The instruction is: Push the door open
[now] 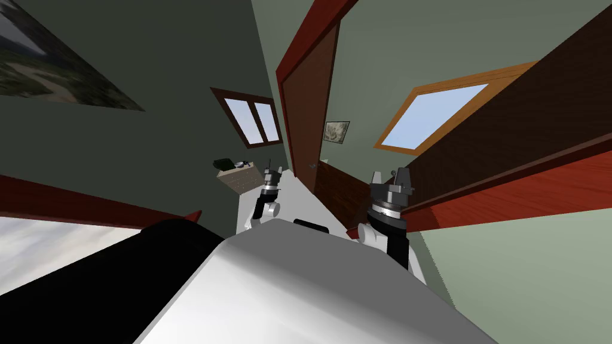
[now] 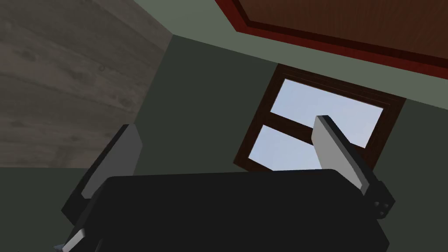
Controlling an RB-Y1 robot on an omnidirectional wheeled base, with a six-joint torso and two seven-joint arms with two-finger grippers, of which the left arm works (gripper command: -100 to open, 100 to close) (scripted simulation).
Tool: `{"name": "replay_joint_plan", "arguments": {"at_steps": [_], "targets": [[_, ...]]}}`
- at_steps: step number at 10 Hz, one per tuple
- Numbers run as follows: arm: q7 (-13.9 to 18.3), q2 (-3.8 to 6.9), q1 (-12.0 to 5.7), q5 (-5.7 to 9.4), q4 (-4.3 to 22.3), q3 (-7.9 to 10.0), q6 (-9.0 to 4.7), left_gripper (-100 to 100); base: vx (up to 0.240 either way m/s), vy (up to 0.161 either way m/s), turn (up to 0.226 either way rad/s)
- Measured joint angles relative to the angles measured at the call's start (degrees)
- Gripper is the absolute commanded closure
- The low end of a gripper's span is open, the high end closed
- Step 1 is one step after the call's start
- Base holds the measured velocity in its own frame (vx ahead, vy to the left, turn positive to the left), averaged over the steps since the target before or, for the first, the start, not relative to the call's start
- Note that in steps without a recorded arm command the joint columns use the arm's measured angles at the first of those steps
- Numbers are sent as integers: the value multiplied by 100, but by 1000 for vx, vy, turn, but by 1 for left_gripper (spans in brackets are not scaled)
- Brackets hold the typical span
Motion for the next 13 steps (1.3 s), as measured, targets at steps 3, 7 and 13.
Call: {"name": "replay_joint_plan", "arguments": {"at_steps": [3,7,13], "targets": [[3,50,-101,-33,400,-108,-119,-100,138,50,-74],[-15,89,-223,-103,979,-325,-283,-100,129,71,-90],[0,184,-397,-181,1907,-607,-595,-100,88,66,-92]]}}
